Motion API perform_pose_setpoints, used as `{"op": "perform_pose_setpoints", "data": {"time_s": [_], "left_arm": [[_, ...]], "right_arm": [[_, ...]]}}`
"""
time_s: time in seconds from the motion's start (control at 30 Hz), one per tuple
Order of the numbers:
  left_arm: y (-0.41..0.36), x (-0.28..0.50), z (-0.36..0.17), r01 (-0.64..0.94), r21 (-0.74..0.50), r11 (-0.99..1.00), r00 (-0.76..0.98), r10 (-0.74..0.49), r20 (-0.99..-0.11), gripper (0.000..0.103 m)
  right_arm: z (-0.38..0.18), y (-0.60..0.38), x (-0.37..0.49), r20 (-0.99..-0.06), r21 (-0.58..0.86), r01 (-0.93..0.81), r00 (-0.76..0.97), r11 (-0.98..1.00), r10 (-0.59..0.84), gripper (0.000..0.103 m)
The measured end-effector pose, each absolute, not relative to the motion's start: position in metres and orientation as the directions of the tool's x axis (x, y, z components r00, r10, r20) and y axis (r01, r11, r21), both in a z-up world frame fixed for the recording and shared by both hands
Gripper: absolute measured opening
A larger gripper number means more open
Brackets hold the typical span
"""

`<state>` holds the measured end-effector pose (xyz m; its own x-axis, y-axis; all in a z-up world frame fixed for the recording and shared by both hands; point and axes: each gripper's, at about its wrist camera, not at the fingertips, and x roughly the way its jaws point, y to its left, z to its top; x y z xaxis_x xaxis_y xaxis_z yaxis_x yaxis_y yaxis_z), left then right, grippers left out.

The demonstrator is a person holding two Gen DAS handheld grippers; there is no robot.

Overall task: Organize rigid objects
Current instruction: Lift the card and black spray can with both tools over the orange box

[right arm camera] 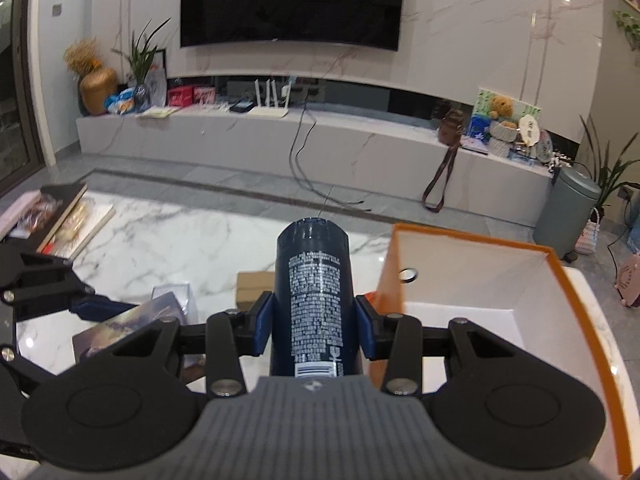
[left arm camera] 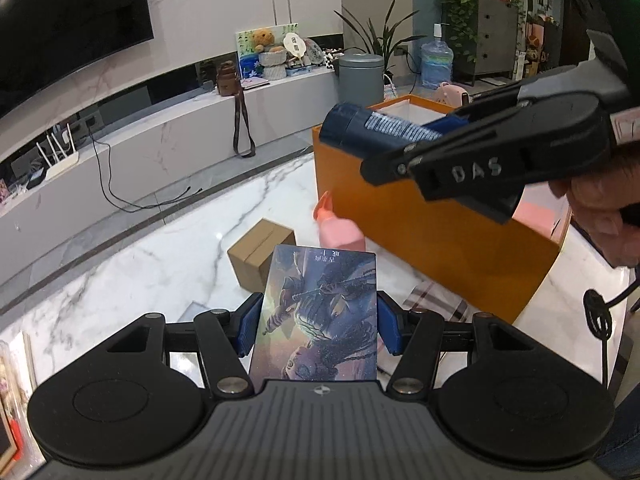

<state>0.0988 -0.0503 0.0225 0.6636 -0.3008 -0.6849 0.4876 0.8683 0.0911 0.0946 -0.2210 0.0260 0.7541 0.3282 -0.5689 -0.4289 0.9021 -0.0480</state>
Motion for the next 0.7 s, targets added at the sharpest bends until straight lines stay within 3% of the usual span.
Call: {"op": "perform_pose_setpoints", "data": {"time_s": [0.7], "left_arm": [[-0.157,0.125,0.073,0.609,0.157,0.778,0.656,-0.382,-0.651,0.067]], "right_arm": [[0.056,-0.323,0.11,-0.517,-0.019,-0.24,0.833,0.971,0.196,0.044]]}}
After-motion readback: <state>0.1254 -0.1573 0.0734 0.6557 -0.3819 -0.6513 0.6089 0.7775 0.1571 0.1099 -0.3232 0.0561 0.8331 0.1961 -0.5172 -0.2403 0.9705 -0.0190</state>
